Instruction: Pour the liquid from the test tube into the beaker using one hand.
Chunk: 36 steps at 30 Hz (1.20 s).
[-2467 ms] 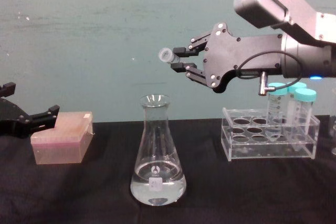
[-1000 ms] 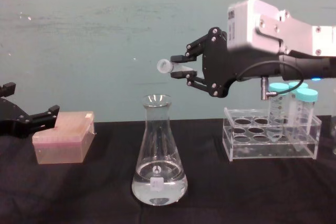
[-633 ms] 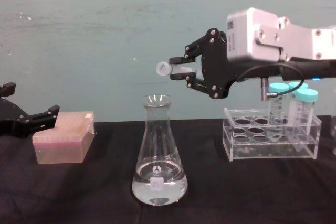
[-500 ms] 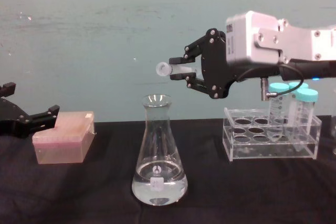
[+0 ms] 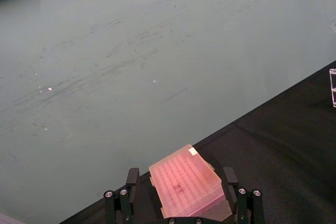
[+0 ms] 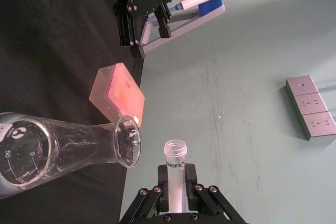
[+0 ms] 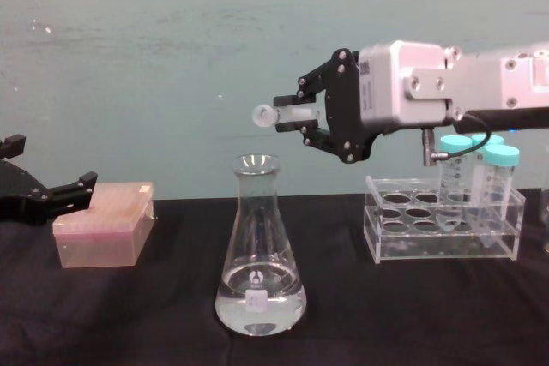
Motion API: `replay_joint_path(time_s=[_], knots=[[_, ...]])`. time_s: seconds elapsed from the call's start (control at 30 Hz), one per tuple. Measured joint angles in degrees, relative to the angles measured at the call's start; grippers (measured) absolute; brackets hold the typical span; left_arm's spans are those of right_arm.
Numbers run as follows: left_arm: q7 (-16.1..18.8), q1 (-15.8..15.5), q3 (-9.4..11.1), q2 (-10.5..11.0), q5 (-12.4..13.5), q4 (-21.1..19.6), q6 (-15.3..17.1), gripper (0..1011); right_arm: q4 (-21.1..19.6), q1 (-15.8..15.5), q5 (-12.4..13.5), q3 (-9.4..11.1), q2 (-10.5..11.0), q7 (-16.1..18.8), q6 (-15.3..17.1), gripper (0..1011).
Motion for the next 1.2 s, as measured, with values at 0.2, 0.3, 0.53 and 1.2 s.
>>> replay_joint_path(time_s=[0.2,0.3,0.53,1.2], knots=[[0.0,0.0,0.0,0.0,0.0,0.0,0.0,1000,0.08,0.26,-1.46,-0.58,0.02,-0.98,-0.08,188],[0.0,0.0,0.0,0.0,0.0,0.0,0.0,1000,0.08,0.34,-1.89,-0.77,0.06,-1.18,-0.08,189],[0.0,0.0,0.0,0.0,0.0,0.0,0.0,1000,-0.17,0.5,-3.15,-1.43,0.32,-1.81,0.09,189],[0.0,0.01,0.0,0.0,0.0,0.0,0.0,1000,-1.08,1.1,-8.82,-3.41,1.48,-6.3,-0.13,189]])
